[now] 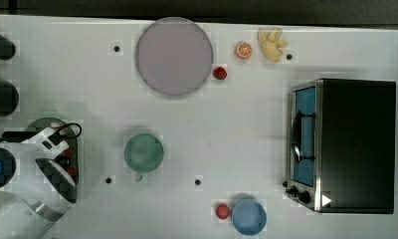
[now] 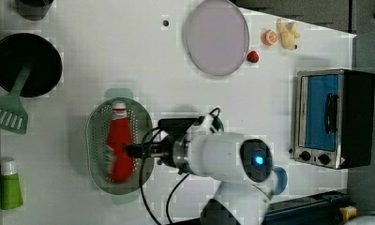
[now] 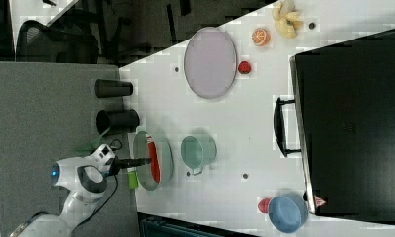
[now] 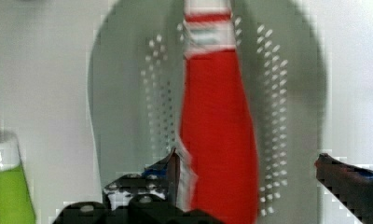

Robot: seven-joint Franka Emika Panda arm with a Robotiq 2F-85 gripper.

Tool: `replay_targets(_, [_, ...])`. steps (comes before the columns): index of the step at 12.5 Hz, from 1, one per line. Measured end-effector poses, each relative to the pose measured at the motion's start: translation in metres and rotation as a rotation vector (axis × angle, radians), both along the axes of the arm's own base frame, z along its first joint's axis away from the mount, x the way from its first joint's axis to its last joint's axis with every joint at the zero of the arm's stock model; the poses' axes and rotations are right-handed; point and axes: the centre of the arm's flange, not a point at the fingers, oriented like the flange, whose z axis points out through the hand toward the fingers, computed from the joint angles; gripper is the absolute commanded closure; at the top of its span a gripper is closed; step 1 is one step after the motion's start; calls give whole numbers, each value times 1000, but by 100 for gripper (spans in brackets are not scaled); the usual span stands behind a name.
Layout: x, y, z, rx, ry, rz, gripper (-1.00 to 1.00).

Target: Pick Ketchup from the table and place it in strainer.

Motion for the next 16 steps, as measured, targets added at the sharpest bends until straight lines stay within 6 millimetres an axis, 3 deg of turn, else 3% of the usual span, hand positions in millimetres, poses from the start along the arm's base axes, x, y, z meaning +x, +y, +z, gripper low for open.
replay_targets(2, [10, -16, 47, -62, -40, -34, -100])
replay_targets(5, [31, -60, 130, -172, -36, -148, -100])
replay_targets(7, [49, -97, 188, -186, -48, -260, -100])
replay_targets(9, [66, -152, 232, -188, -74, -390, -100])
replay_targets(12, [94, -254, 267, -170, -96, -597, -100])
replay_targets(16, [101, -387, 279, -150, -40, -850, -100])
